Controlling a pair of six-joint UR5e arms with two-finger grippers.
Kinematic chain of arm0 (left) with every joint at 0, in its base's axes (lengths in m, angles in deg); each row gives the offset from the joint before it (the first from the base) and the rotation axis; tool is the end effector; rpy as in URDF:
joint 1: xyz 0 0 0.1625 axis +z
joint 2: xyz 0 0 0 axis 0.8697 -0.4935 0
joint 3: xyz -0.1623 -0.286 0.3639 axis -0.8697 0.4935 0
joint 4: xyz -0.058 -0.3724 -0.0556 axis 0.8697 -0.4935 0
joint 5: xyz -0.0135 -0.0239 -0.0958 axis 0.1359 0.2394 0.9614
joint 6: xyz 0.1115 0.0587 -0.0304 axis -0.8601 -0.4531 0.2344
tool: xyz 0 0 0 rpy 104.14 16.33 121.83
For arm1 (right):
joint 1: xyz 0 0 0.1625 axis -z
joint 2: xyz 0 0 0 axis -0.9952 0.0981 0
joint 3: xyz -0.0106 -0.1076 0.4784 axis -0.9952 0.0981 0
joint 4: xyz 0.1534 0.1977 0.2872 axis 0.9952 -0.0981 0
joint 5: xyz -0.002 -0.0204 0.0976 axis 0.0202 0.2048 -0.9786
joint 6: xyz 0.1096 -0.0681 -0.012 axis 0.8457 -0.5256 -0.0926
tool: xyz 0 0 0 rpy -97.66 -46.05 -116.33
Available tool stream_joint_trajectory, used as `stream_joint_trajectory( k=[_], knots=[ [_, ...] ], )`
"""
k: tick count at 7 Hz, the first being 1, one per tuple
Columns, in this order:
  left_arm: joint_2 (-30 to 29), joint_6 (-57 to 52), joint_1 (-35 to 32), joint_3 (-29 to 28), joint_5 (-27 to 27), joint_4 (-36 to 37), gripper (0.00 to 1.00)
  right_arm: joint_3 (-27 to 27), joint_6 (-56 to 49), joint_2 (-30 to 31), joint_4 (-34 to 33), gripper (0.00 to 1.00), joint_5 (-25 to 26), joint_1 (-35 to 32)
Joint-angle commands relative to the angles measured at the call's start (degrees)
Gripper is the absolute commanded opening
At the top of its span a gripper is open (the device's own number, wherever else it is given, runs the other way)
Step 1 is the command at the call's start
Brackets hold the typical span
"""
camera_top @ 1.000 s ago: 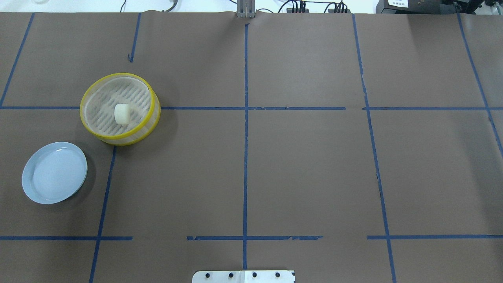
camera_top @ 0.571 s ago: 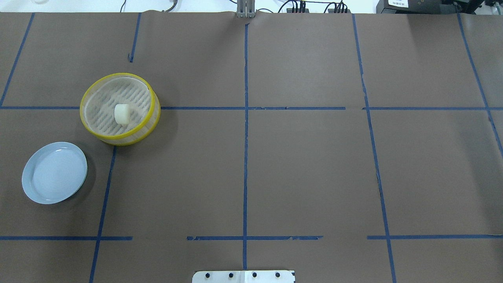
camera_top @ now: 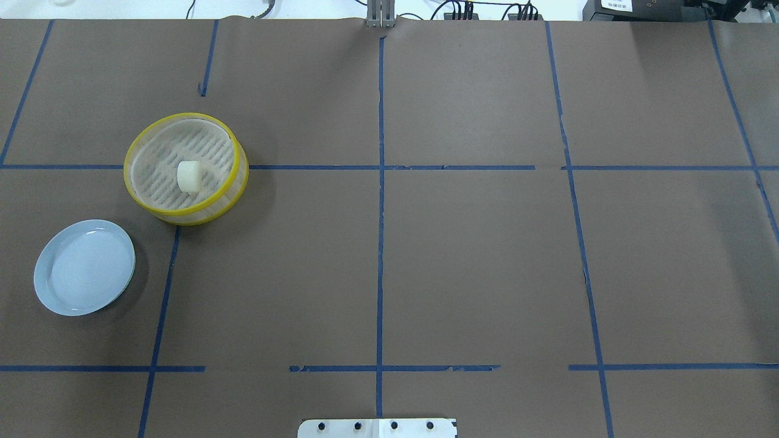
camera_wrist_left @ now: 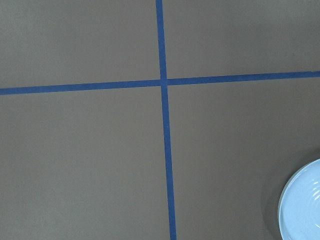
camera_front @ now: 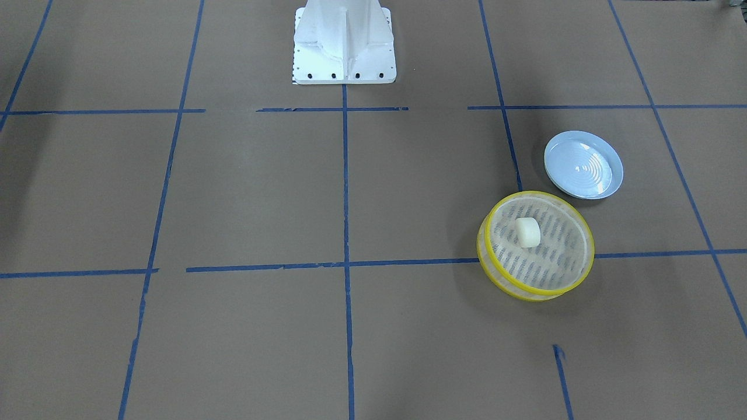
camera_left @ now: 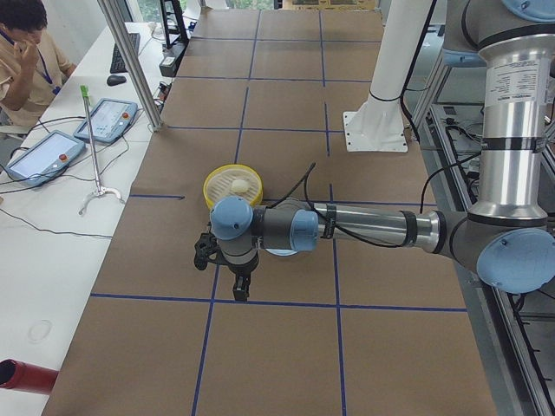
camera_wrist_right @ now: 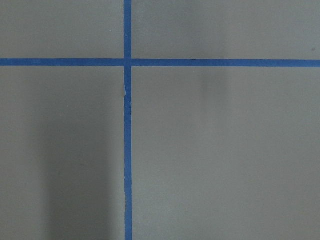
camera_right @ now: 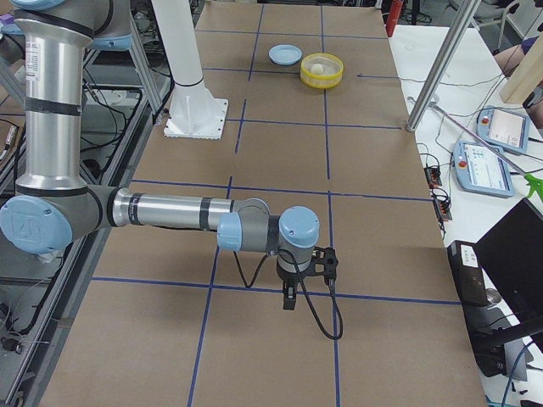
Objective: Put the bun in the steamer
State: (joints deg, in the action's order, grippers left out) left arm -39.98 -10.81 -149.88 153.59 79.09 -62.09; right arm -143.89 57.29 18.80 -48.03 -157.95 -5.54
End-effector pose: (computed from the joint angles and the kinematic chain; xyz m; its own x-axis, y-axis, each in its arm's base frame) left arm -0.0337 -0.4400 0.7087 0.6748 0.0718 -0.7345 -0.0395 0.9973 0.0612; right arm 0.0472 -0.4029 0.7577 0.7522 0.0171 0.6587 -0.0030 0.9997 -0.0225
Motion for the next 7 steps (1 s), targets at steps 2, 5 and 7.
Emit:
stream_joint_trajectory(
  k=[2, 5, 7],
  knots=[
    [-0.7, 0.0, -0.5, 0.0, 0.2, 0.1, 1.00, 0.0, 0.0, 0.0, 0.0, 1.00, 0.0, 0.0],
    [-0.5, 0.0, -0.5, 0.2, 0.0, 0.4, 1.00, 0.0, 0.0, 0.0, 0.0, 1.00, 0.0, 0.0],
    [-0.6, 0.0, -0.5, 0.4, -0.3, 0.3, 1.00, 0.0, 0.0, 0.0, 0.0, 1.00, 0.0, 0.0]
  ],
)
